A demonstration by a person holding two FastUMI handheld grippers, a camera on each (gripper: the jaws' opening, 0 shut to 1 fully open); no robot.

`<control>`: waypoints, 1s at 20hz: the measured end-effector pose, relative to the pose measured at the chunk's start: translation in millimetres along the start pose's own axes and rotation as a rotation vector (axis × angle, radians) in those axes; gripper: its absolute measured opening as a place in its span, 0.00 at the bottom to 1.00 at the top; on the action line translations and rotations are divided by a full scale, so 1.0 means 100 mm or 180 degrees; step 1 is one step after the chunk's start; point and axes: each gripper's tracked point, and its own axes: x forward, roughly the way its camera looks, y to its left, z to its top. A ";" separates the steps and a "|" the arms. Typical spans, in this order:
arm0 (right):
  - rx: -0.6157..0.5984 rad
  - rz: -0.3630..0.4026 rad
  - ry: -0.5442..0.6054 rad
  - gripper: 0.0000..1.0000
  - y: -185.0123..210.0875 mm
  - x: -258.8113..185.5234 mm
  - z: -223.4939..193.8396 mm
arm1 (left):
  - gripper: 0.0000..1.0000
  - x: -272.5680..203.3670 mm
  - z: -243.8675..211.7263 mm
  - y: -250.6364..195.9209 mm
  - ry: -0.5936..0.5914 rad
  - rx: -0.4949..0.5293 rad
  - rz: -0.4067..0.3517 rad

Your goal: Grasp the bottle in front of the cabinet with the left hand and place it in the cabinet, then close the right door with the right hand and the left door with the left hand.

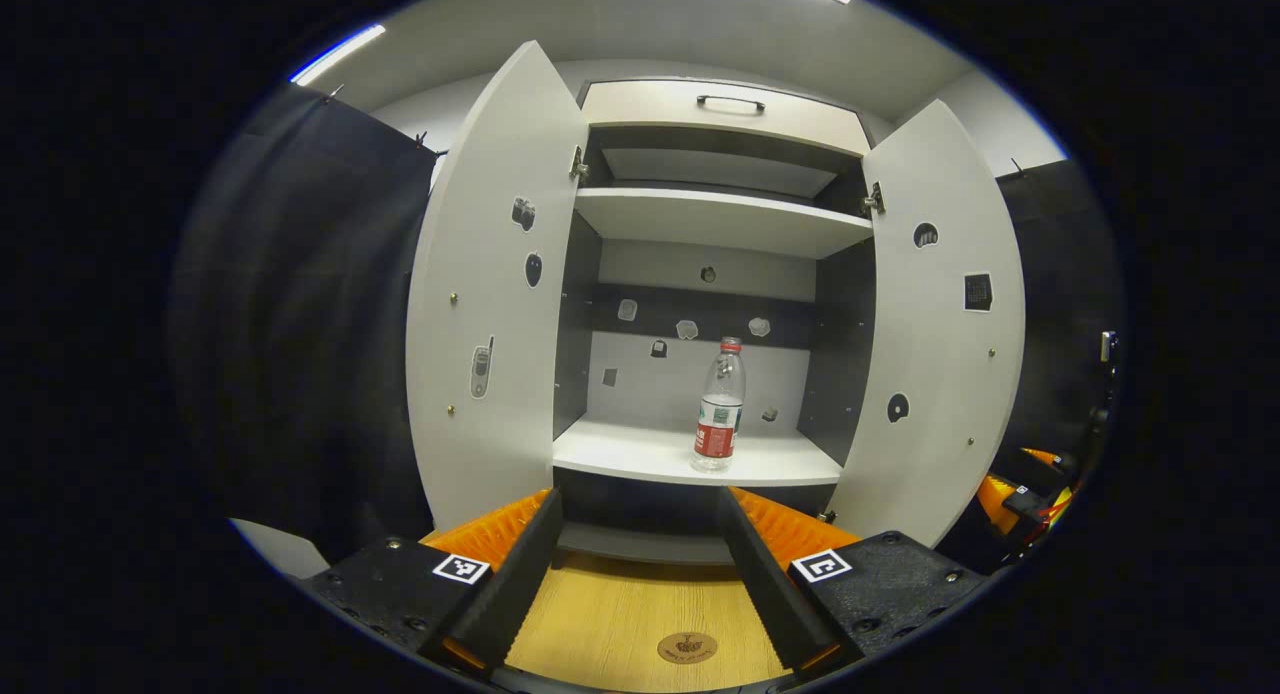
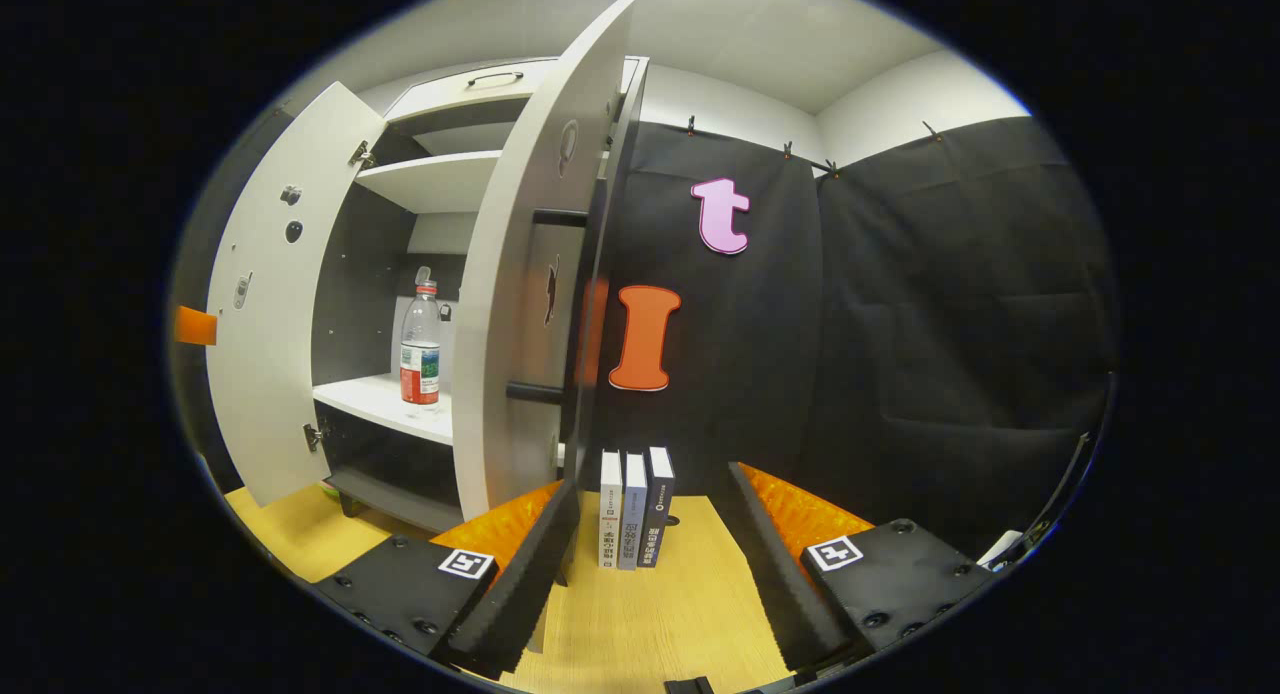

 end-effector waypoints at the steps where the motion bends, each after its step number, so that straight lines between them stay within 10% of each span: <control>1: -0.0004 0.0017 -0.0003 0.90 0.07 0.01 0.02 | 0.94 -0.03 0.00 0.03 -0.0001 0.0032 -0.0022; 20: -0.0026 -0.0273 0.0066 0.95 0.64 -0.08 0.07 | 0.95 0.18 -0.06 0.62 0.0009 -0.0094 -0.0324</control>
